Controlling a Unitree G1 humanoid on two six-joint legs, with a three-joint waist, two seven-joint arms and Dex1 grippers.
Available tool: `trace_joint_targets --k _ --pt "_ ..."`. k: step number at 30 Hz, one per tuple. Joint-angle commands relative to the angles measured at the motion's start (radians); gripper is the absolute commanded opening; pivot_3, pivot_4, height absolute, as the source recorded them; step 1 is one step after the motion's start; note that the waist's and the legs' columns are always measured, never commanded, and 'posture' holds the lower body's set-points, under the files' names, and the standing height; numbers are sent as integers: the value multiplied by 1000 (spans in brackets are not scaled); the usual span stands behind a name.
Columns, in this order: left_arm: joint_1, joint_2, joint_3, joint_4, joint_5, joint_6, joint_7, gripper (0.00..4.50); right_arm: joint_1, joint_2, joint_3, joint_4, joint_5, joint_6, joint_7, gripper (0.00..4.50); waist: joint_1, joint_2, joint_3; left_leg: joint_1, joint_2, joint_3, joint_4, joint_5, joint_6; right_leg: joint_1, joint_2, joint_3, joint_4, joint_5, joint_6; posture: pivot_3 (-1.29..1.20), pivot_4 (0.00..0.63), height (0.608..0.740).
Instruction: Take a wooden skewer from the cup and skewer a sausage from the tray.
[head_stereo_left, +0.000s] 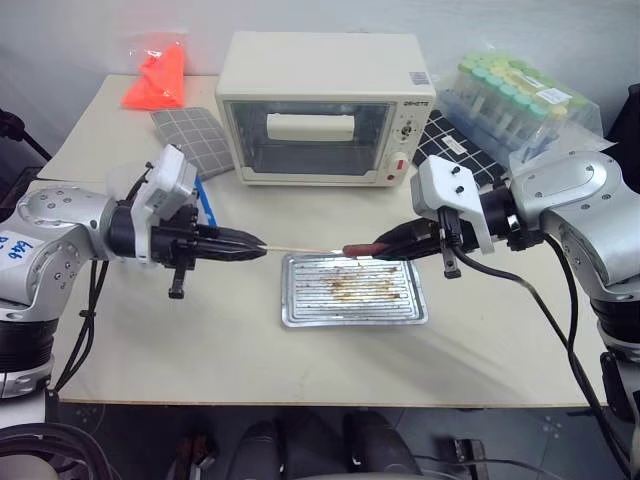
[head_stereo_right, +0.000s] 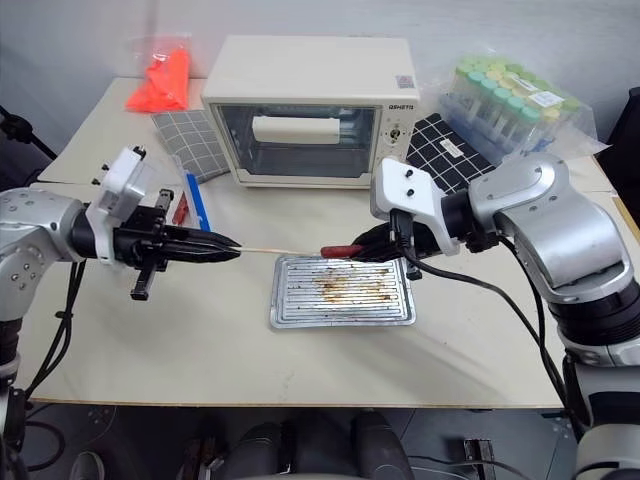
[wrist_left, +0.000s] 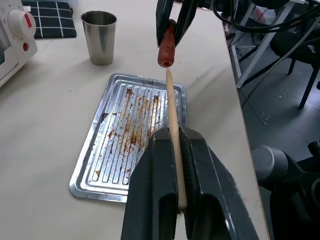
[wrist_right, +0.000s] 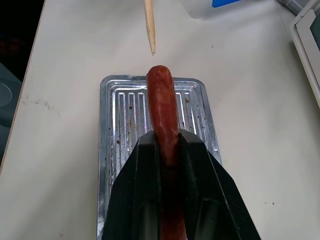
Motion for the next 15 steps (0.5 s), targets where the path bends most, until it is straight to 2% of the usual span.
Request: trace_joint_targets --k 1,15 --pt "-19 -6 20 -25 -6 -8 5 0 -33 -7 -37 -26 27 4 -7 417 0 0 0 0 0 0 0 0 0 0 0 0 0 0 0 0 150 740" --pt "-33 -32 7 -15 3 -12 4 0 -55 -7 -47 -62 97 66 -50 417 0 0 0 0 0 0 0 0 0 0 0 0 0 0 0 0 150 740"
